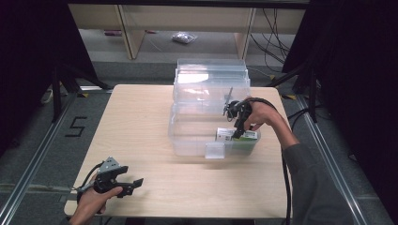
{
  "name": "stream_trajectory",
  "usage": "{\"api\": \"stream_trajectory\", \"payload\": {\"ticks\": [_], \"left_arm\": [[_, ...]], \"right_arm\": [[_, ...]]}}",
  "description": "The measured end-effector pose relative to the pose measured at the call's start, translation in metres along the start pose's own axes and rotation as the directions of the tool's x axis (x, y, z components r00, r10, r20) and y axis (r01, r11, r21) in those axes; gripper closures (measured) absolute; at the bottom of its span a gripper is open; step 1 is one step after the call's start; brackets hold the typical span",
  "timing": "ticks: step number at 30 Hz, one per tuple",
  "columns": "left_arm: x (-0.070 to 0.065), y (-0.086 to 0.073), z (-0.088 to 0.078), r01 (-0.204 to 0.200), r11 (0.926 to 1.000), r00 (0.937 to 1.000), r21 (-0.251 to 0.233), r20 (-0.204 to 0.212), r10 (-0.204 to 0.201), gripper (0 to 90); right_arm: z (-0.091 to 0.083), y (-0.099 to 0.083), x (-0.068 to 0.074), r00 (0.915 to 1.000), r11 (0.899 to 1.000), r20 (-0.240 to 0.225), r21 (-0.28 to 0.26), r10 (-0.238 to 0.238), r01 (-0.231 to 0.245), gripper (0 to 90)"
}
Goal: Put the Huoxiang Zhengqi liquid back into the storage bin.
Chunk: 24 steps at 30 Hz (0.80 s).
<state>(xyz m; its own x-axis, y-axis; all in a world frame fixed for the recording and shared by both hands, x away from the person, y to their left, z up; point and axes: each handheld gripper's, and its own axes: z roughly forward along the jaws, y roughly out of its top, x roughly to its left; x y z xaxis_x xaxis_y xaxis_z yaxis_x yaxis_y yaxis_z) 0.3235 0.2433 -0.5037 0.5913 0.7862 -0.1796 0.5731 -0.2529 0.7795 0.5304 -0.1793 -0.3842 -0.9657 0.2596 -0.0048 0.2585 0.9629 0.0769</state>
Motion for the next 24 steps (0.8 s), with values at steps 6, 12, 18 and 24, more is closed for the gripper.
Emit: {"api": "stream_trajectory", "payload": {"ticks": [6, 12, 18, 24], "left_arm": [[0.000, 0.000, 0.000, -0.002, 1.0000, 1.0000, 0.000, 0.000, 0.002, 15.9], [0.000, 0.000, 0.000, -0.001, 1.0000, 1.0000, 0.000, -0.001, 0.001, 15.9], [0.001, 0.000, -0.001, -0.010, 0.9999, 0.9999, 0.011, -0.001, 0.010, 16.0], [0.001, 0.000, 0.000, -0.007, 0.9999, 1.0000, 0.008, -0.001, 0.007, 16.0]], "right_arm": [[-0.011, 0.002, 0.004, 0.9987, 0.999, 0.022, -0.016, 0.045, -0.045, 41.5], [-0.022, 0.001, 0.008, 0.9926, 0.992, 0.052, -0.065, 0.110, -0.106, 36.0], [-0.030, -0.002, 0.012, 0.9857, 0.980, 0.042, -0.122, 0.163, -0.157, 32.8], [-0.034, -0.006, 0.015, 0.9789, 0.970, 0.040, -0.149, 0.200, -0.192, 30.9]]}}
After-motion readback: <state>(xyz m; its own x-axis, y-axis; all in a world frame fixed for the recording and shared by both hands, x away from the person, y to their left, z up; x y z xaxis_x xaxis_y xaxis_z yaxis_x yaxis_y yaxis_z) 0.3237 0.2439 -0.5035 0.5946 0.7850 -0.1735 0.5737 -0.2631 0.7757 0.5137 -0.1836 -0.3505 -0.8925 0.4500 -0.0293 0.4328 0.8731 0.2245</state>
